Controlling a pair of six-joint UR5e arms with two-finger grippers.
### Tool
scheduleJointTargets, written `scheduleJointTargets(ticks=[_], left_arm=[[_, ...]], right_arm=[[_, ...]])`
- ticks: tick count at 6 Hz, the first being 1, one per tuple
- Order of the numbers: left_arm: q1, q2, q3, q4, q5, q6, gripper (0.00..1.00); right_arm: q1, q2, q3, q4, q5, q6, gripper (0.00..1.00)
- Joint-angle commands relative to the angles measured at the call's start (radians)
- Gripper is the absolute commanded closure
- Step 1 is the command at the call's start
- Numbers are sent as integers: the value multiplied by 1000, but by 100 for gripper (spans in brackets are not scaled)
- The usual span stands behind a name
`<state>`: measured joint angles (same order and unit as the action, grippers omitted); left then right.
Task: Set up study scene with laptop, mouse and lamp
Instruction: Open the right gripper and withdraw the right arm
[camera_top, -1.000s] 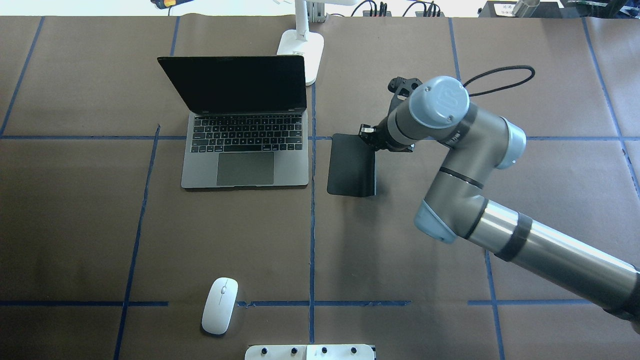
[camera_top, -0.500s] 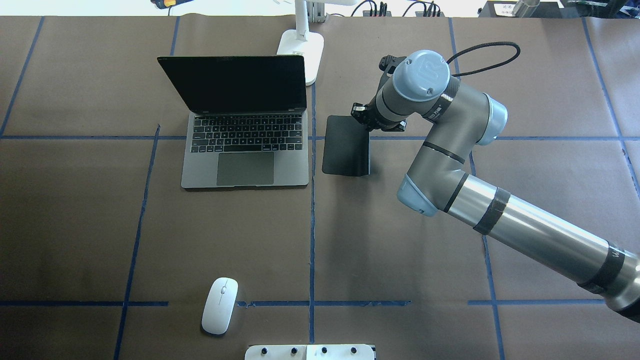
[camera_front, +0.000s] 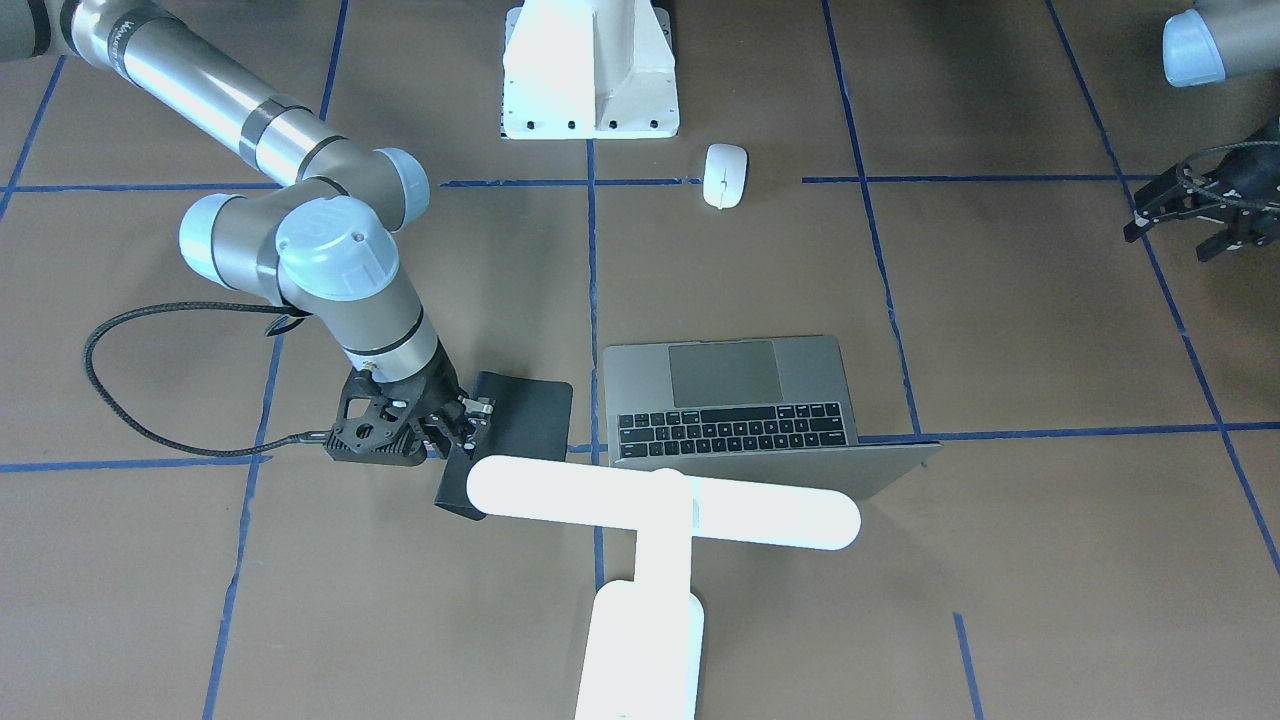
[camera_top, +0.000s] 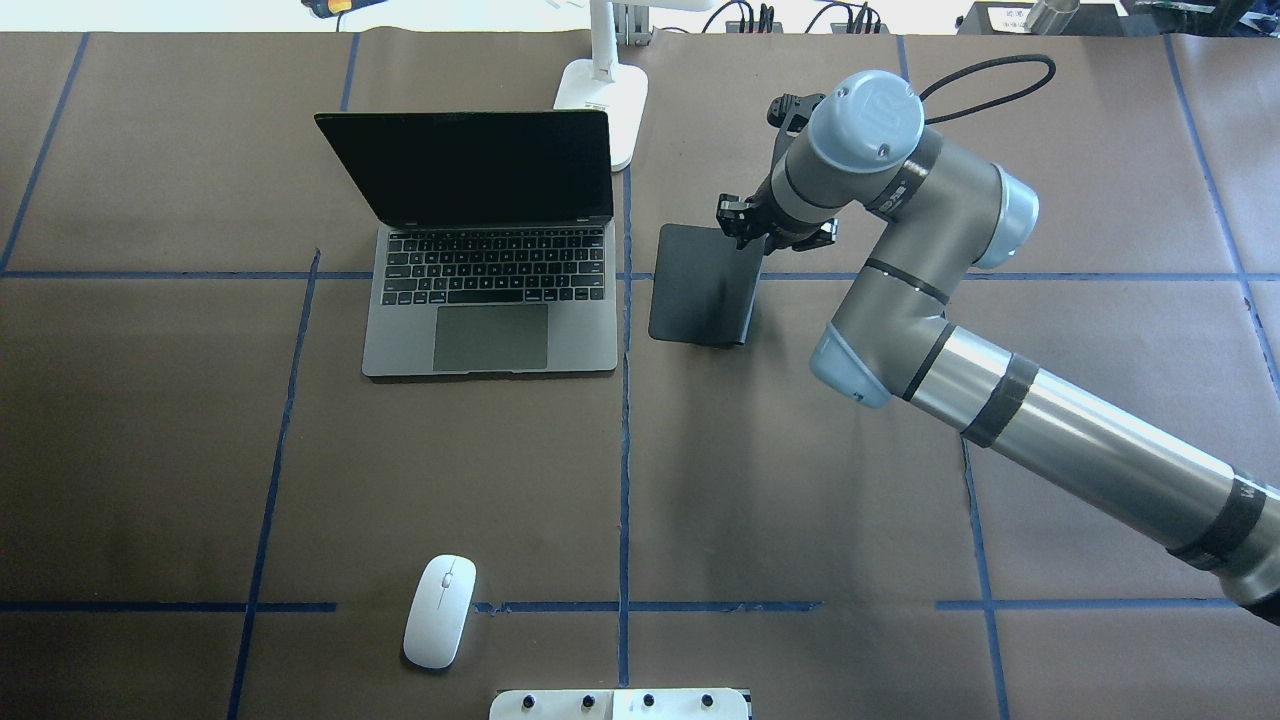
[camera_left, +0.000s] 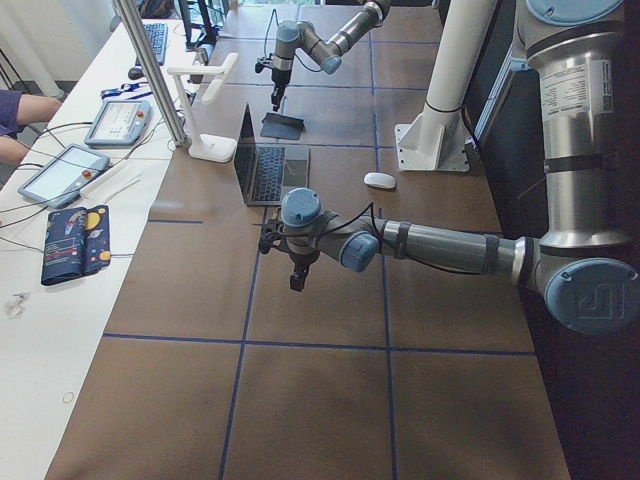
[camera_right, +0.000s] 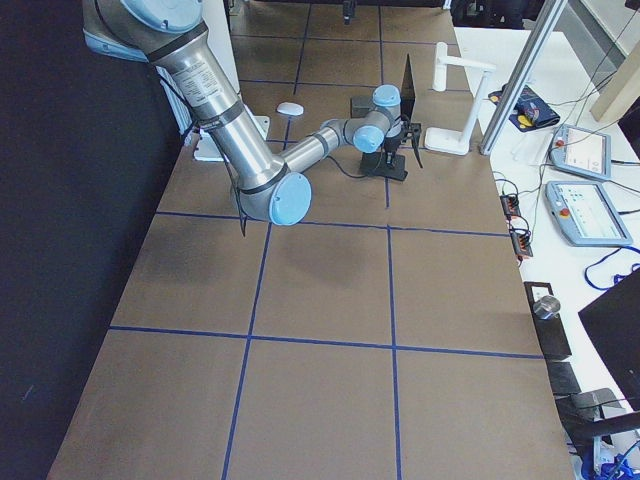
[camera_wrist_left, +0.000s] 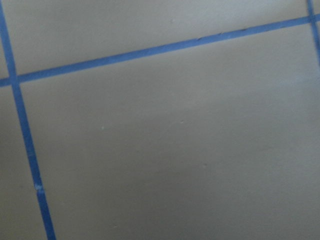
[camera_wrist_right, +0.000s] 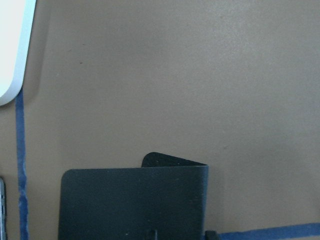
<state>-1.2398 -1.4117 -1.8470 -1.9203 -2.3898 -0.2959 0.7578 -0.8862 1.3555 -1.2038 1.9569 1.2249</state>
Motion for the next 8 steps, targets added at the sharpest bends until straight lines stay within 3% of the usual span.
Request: scheduleJointTargets(ticks=[1, 2, 3, 5, 6, 7, 8], left_arm=[[5, -22, -66, 1, 4, 0, 0], [32, -32, -93, 3, 6, -20, 0], [96, -35, -144, 1, 30, -157, 0], [358, -41, -256, 1, 241, -444, 0], [429, -68, -277, 3, 276, -506, 0], [513, -113, -288, 3, 328, -597, 0], [610, -166, -290, 6, 390, -670, 0]], right_arm=[[60, -14, 64, -195, 65, -217, 0], [96, -64, 149, -305, 77, -351, 0], [151, -145, 239, -383, 114, -505, 0], [278, -361, 479, -526, 154, -821, 0], [360, -484, 570, -561, 158, -992, 0], [477, -608, 597, -553, 260, -1180, 0], [591, -696, 593, -556, 293, -1379, 0]])
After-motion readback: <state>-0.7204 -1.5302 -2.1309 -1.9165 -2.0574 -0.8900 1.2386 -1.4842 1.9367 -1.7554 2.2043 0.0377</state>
